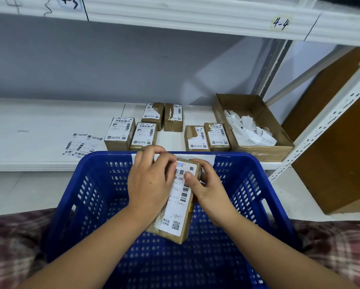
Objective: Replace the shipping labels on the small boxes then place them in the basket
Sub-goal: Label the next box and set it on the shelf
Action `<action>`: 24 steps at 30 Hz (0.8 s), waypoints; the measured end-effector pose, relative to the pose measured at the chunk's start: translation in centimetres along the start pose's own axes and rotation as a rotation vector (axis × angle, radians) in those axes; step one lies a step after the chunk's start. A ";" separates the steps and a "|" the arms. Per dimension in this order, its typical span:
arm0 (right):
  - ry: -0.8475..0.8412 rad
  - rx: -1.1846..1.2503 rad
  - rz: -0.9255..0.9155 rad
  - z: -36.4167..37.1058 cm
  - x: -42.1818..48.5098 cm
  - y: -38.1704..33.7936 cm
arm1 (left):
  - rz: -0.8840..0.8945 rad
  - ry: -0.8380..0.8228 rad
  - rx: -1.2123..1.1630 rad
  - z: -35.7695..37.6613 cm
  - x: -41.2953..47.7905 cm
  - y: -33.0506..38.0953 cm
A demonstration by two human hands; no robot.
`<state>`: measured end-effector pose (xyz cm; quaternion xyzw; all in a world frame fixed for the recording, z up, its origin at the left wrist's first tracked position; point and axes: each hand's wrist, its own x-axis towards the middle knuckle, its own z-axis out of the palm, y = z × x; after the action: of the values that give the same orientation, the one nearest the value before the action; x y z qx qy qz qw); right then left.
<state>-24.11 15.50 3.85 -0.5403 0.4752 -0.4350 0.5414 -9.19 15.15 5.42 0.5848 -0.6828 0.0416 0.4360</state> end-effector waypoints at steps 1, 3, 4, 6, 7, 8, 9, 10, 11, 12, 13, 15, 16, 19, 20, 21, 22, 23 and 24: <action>0.004 0.002 -0.006 0.0 0.0 0.0 | 0.019 0.005 0.005 0.1 0.0 -0.1; 0.010 0.003 -0.010 0.1 0.0 0.0 | 0.044 0.008 0.012 0.2 0.2 -0.2; 0.018 0.003 -0.005 0.2 0.0 0.0 | 0.053 0.005 0.014 0.3 0.3 -0.2; 0.039 -0.002 0.017 0.3 0.0 0.1 | 0.079 0.001 0.025 0.4 0.4 -0.3; 0.051 -0.011 0.038 0.4 0.1 0.1 | 0.100 -0.001 0.035 0.5 0.4 -0.3; 0.066 -0.007 0.068 0.5 0.1 0.0 | 0.125 -0.006 0.045 0.6 0.4 -0.3; 0.085 0.023 0.104 0.5 0.2 0.0 | 0.148 -0.011 0.050 0.7 0.3 -0.3; 0.108 0.073 0.143 0.6 0.3 0.0 | 0.165 -0.018 0.052 0.8 0.2 -0.2; 0.133 0.125 0.181 0.7 0.4 -0.1 | 0.177 -0.026 0.055 0.9 0.1 -0.2; 0.154 0.154 0.212 0.7 0.5 -0.1 | 0.187 -0.035 0.059 1.0 0.0 -0.2; 0.168 0.158 0.232 0.8 0.6 -0.2 | 0.195 -0.040 0.065 1.0 -0.1 -0.2; 0.184 0.151 0.248 0.9 0.6 -0.4 | 0.209 -0.043 0.073 1.1 -0.2 -0.1; 0.186 0.153 0.253 1.0 0.6 -0.4 | 0.214 -0.042 0.076 1.1 -0.2 -0.1; 0.184 0.211 0.256 0.9 0.6 -0.3 | 0.233 -0.038 0.092 1.2 -0.4 -0.1; 0.181 0.230 0.251 0.9 0.5 -0.4 | 0.237 -0.039 0.096 1.2 -0.4 -0.1; 0.180 0.235 0.247 0.9 0.4 -0.5 | 0.240 -0.041 0.096 1.3 -0.4 -0.2; 0.178 0.230 0.242 0.9 0.4 -0.5 | 0.242 -0.042 0.096 1.4 -0.4 -0.2; 0.176 0.228 0.234 0.9 0.3 -0.6 | 0.247 -0.041 0.095 1.4 -0.4 -0.3; 0.174 0.232 0.224 1.0 0.2 -0.6 | 0.255 -0.040 0.093 1.4 -0.4 -0.3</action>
<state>-23.06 15.41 4.42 -0.3781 0.5242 -0.4689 0.6020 -9.71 14.58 4.12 0.5134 -0.7576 0.1167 0.3858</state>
